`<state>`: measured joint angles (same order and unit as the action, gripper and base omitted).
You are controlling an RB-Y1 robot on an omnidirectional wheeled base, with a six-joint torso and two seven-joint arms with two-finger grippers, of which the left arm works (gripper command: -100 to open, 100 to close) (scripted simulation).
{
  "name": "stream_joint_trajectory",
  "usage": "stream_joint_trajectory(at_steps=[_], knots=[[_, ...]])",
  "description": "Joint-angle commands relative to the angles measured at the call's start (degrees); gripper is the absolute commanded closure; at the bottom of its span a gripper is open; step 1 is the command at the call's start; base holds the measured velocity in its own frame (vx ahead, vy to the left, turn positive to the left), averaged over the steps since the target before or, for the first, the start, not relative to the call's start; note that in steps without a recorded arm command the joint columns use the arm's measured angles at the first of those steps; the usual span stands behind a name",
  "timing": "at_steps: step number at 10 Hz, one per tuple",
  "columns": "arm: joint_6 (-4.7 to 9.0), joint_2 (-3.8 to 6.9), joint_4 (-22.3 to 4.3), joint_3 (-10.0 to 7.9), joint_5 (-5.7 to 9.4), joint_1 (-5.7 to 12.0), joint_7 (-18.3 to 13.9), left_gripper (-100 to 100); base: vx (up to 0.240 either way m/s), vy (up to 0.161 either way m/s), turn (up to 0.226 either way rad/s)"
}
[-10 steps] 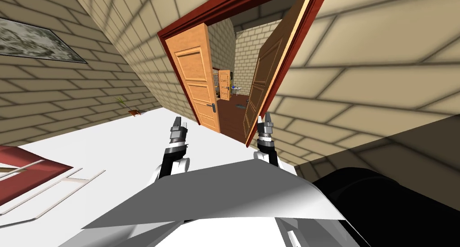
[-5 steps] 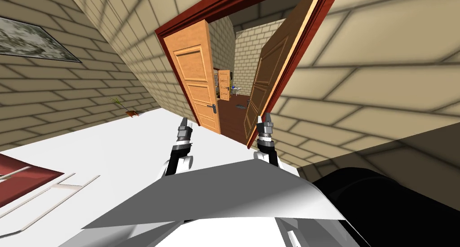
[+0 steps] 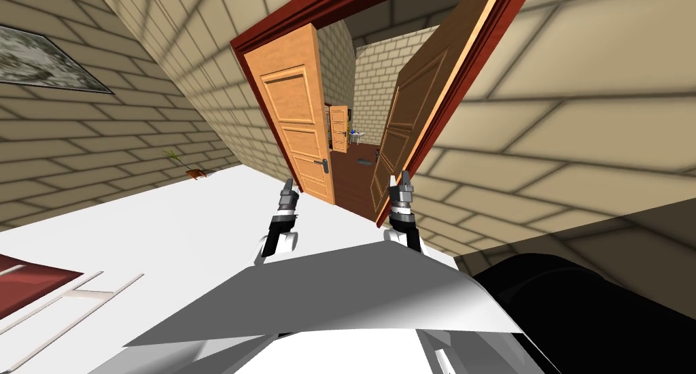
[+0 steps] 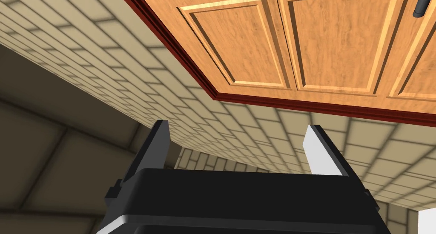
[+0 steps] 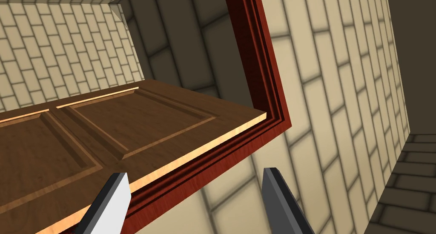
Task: Push the door open
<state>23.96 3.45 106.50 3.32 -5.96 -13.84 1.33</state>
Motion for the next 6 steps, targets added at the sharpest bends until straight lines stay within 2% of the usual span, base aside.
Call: stream_joint_trajectory(at_steps=[1, 6], knots=[[0.13, 0.21, -2.38, 0.7, -0.03, 1.37, -0.71, -100, 0.113, 0.075, -0.023], [0.34, 0.98, -9.98, 2.7, 0.05, 6.18, -3.04, -100, 0.094, 0.081, -0.023]])
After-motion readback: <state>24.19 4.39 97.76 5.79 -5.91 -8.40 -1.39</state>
